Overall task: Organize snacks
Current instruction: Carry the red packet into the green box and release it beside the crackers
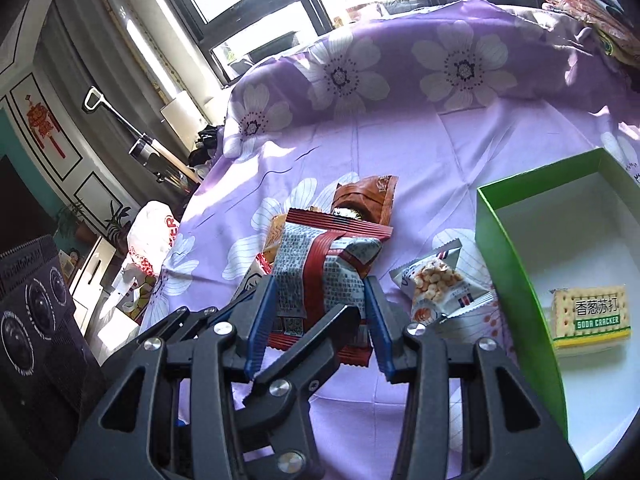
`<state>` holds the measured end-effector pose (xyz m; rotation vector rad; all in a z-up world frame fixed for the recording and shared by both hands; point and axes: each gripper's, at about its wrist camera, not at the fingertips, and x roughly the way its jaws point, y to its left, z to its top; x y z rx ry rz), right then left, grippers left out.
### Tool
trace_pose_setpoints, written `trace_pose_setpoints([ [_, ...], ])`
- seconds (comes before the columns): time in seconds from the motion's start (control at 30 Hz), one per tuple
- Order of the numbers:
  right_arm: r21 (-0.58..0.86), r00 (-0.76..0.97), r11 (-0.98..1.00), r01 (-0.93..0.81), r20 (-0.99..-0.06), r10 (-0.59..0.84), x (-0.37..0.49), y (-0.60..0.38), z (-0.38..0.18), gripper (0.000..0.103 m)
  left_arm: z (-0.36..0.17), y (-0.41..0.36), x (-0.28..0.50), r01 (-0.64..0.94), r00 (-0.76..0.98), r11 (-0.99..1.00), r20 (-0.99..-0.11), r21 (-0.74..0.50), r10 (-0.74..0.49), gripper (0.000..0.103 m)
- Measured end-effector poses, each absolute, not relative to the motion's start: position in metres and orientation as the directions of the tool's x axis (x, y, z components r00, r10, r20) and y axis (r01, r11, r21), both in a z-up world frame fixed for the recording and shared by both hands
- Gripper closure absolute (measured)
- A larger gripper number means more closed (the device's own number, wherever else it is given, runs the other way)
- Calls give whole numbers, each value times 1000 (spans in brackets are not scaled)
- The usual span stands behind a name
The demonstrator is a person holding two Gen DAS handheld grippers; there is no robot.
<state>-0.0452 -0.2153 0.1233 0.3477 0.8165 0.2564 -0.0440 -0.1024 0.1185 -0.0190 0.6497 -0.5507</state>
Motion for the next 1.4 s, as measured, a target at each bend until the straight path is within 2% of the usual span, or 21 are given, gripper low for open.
trace_pose_setpoints([
  [0.33, 413, 750, 911, 2, -603, 272, -67, -266, 147, 58, 143, -158, -50, 583, 645, 802, -528, -127, -553, 56],
  [0.67, 467, 791, 878, 110, -576, 207, -83, -314, 150, 58, 147, -212, -51, 660, 588, 742, -536, -114, -606, 56],
  [0.97, 498, 795, 844, 198, -586, 158, -91, -351, 143, 58, 142, -253, -51, 715, 523, 689, -564, -117, -639, 56],
  [1.4, 515, 755, 797, 317, -645, 117, -93, -390, 121, 56, 121, -292, -42, 747, 420, 643, -631, -167, -652, 58],
])
